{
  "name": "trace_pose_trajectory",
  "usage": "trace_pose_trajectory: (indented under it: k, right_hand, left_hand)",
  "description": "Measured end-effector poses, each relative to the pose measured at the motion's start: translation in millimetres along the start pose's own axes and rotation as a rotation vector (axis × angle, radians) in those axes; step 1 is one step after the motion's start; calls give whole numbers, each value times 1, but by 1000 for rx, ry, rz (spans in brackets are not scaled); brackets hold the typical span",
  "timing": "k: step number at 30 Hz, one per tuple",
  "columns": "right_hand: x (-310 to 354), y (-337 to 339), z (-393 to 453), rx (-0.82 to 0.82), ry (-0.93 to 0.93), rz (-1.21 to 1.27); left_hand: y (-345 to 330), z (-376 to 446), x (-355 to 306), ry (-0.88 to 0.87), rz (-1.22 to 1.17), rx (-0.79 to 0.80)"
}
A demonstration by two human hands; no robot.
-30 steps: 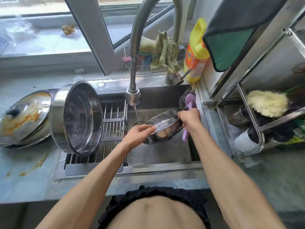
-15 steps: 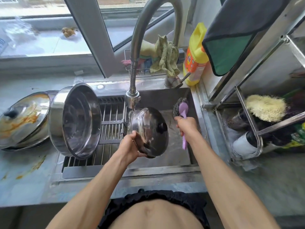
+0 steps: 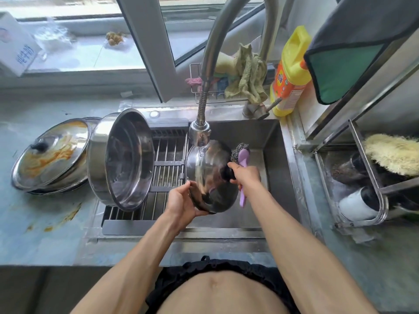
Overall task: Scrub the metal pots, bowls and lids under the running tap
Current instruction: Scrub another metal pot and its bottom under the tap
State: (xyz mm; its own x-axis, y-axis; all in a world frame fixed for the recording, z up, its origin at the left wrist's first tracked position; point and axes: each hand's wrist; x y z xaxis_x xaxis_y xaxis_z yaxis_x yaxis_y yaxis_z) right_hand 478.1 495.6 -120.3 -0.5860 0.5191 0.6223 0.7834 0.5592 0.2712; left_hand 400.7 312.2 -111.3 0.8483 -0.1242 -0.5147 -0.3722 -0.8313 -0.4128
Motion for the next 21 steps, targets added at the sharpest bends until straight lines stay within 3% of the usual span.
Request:
trace_pose_trajectory:
  k: [5,10,16,21]
  right_hand:
    - [-4,5,4,-38,67,-7]
    - [-1,13,2,-61,165,-49]
    - [3,16,-9,59,296,-66]
    - [2,12,-15,113,355,-72]
  left_hand:
    - [8,1,-20,-32,443,-78]
    - [10,8,-43,-142,672,-140]
    - [-9,8,-69,-333,611,-169]
    - [-10,14,-73,-274,444,-198]
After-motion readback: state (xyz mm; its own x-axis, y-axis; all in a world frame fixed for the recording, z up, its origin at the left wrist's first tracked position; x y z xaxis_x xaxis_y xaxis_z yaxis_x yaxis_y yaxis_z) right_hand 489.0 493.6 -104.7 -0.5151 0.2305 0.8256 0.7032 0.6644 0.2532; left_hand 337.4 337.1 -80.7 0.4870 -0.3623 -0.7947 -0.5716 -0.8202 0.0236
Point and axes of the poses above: each hand's wrist, its own z-axis towards the middle knuckle, its own y-axis out of the back of the hand, x = y × z, and after that the axes turned 1 degree about -x, right-handed
